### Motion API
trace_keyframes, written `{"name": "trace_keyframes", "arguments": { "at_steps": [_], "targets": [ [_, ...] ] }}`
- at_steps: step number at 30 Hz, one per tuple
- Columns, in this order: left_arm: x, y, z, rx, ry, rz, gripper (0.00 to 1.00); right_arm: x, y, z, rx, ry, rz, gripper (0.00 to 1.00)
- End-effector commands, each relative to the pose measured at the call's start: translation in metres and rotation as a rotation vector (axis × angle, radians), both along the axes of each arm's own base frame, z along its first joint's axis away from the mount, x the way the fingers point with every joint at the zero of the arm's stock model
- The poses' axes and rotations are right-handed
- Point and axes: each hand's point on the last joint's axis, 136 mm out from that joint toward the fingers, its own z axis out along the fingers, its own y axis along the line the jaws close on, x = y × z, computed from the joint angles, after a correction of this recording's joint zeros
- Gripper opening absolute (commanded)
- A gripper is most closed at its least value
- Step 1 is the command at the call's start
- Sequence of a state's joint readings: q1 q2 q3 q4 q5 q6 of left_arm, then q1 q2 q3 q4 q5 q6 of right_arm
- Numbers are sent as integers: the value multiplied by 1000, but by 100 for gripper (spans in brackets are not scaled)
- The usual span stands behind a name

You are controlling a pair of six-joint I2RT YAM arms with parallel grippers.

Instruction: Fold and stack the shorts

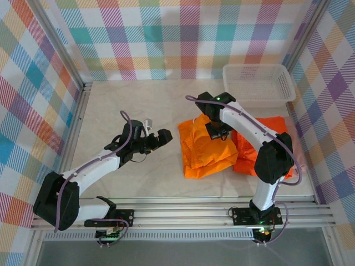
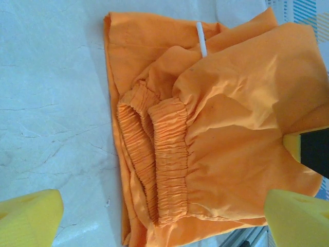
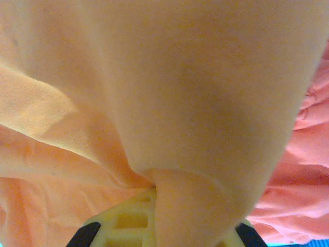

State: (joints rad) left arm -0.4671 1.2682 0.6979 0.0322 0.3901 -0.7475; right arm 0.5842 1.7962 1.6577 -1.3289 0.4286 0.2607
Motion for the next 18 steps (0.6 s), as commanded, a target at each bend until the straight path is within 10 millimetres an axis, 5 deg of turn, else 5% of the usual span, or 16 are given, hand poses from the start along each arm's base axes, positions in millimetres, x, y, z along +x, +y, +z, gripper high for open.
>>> {"name": "trace_keyframes", "arguments": {
  "at_steps": [1,18],
  "targets": [
    [5,4,3,-11,-19,20,100,-5,-15,23,-50,-31,-31,0],
    [8,0,8,-22,-32,9,100,-7,-65,85,-126,-123,-112,0]
  ]
}}
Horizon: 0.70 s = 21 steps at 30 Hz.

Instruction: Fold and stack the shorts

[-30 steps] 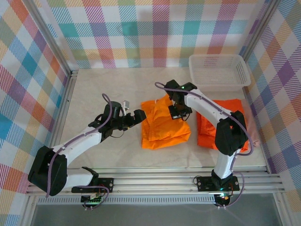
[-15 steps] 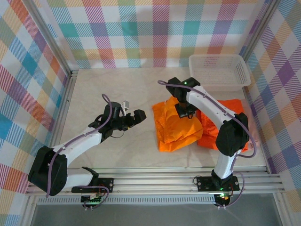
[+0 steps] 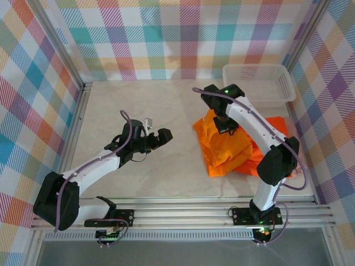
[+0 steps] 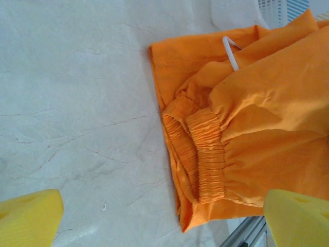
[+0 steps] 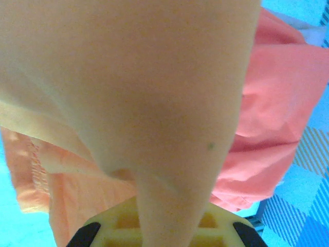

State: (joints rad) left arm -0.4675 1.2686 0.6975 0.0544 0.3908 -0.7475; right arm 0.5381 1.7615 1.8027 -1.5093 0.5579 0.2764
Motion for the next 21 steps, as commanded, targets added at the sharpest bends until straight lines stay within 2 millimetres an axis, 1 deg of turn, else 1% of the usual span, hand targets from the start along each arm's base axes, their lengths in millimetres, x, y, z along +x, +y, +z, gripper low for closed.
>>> {"name": "trace_keyframes", "arguments": {
  "at_steps": [1,9,11,14,18,21],
  "targets": [
    [6,1,4,-13,-14,11,100,-8,-28,34,-16,-59,-59,0],
    [8,1,6,-13,-16,11,100,-7,-65,69,23,-150,-135,0],
    [9,1,7,-12,-17,13,100,-7,-74,75,21,-163,-144,0],
    [8,0,7,-9,-14,10,100,-8,-89,80,9,-174,-172,0],
    [9,1,8,-2,-14,10,100,-5,-102,87,16,-201,-186,0],
    [10,0,8,-4,-12,11,100,-3,-120,87,-7,-196,-215,0]
  ]
}}
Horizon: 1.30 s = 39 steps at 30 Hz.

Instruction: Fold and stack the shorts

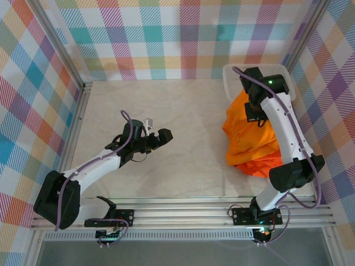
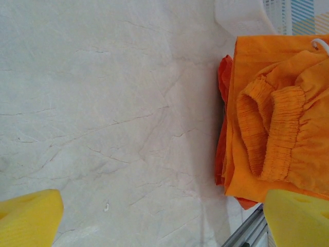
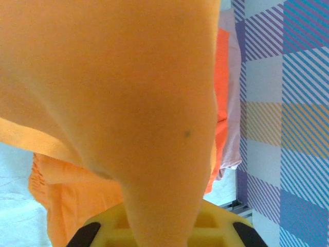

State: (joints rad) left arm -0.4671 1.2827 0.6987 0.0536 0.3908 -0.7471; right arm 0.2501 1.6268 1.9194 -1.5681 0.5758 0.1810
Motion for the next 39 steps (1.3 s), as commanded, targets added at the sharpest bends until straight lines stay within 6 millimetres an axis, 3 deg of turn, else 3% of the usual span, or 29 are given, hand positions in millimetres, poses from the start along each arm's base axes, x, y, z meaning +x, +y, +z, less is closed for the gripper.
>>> {"name": "trace_keyframes", "arguments": {
  "at_steps": [1,5,10,14,17,19,20,22,24,27,31,34,39],
  "targets": [
    [10,0,13,-10,-24,13,100,-2,-28,15,-51,-30,-29,0],
    [11,0,12,-13,-17,14,100,2,-63,1,-127,18,-97,0],
    [11,-1,13,-12,-18,13,100,13,-88,-15,-166,17,-137,0],
    [11,2,16,6,-27,16,100,17,-118,-36,-298,45,-169,21],
    [10,5,16,16,-30,24,100,19,-148,-47,-359,59,-261,55],
    [10,6,17,19,-36,32,100,17,-159,-46,-338,43,-342,62],
    [10,8,19,19,-43,38,100,17,-158,-43,-304,25,-366,63],
    [10,11,22,28,-57,51,100,24,-135,-42,-126,-53,-369,65],
    [10,15,26,37,-76,64,100,36,-92,-42,164,-169,-311,74],
    [10,18,31,44,-100,79,100,49,-16,-41,608,-268,-161,96],
    [10,21,35,45,-117,90,100,51,42,-43,962,-274,-81,99],
    [10,22,38,43,-127,94,100,44,54,-74,1057,-214,-129,99],
    [9,25,41,55,-141,100,100,25,35,-154,1068,-130,-324,99]
  ]
}}
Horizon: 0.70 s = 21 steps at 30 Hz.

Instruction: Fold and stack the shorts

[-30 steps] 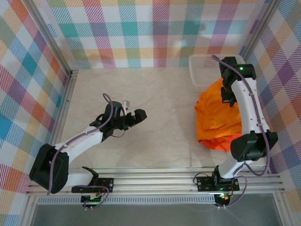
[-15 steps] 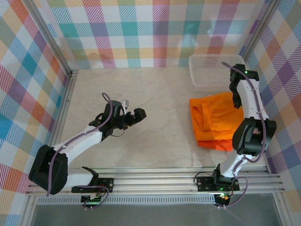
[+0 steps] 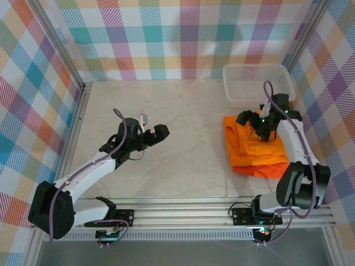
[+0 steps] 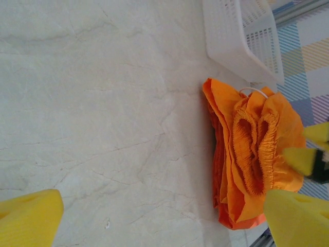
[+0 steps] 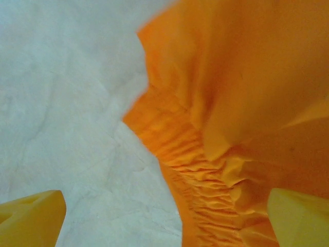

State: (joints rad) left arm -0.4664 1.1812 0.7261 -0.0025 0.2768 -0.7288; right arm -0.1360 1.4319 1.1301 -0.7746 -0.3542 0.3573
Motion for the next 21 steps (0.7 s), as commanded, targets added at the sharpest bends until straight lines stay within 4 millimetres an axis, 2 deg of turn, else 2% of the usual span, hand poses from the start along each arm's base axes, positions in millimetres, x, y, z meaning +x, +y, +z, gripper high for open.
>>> {"name": "trace_keyframes", "arguments": {
  "at_steps": [1,3,4,5,7,11,14,16,18,21],
  "targets": [
    [1,8,7,24,-37,15,100,-3,-3,-37,148,53,-94,99],
    [1,9,6,28,-34,17,100,-10,-11,-63,168,112,-130,99],
    [1,9,6,29,-35,19,100,-12,-14,-69,181,126,-138,99],
    [1,9,6,29,-37,20,100,-13,-14,-72,197,134,-141,99],
    [1,11,8,33,-42,26,100,-10,-13,-65,212,115,-133,100],
    [1,16,12,56,-60,41,100,-3,-10,-16,215,-5,-109,100],
    [1,23,16,95,-79,61,100,0,-2,32,239,-135,-78,99],
    [3,35,19,169,-95,93,100,0,9,64,242,-246,-30,99],
    [6,50,25,258,-127,135,100,0,14,80,200,-334,-2,99],
    [12,85,38,433,-206,250,100,4,12,80,93,-428,15,99]
  ]
}}
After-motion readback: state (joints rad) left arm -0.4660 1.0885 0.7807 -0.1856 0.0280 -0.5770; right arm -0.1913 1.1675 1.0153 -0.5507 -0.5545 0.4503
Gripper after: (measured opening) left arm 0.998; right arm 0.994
